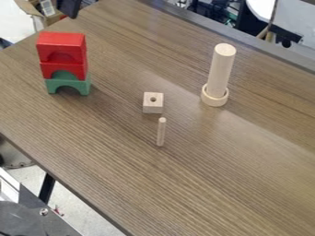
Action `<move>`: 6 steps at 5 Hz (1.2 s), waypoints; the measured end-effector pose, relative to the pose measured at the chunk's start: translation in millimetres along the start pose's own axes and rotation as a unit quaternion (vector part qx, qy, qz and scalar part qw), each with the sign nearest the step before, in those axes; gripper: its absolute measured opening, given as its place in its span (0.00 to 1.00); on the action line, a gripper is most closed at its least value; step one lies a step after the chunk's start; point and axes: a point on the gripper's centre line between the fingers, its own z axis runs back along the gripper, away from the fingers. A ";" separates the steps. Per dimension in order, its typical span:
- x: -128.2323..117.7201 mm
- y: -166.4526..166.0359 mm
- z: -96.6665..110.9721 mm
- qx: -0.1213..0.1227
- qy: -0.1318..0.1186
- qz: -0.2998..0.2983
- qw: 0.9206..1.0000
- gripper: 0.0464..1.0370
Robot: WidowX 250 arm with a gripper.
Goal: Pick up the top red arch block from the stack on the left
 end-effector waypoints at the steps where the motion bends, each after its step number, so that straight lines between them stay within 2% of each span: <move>1: -1.2 -4.3 -7.0 0.026 -0.011 0.051 0.998 0.96; 2: 1.6 -6.4 -14.6 0.040 -0.008 0.080 0.996 0.96; 4: 22.7 0.5 -25.7 0.061 -0.001 0.118 0.991 0.96; 6: 27.2 13.4 -42.0 0.082 0.001 0.124 0.989 0.96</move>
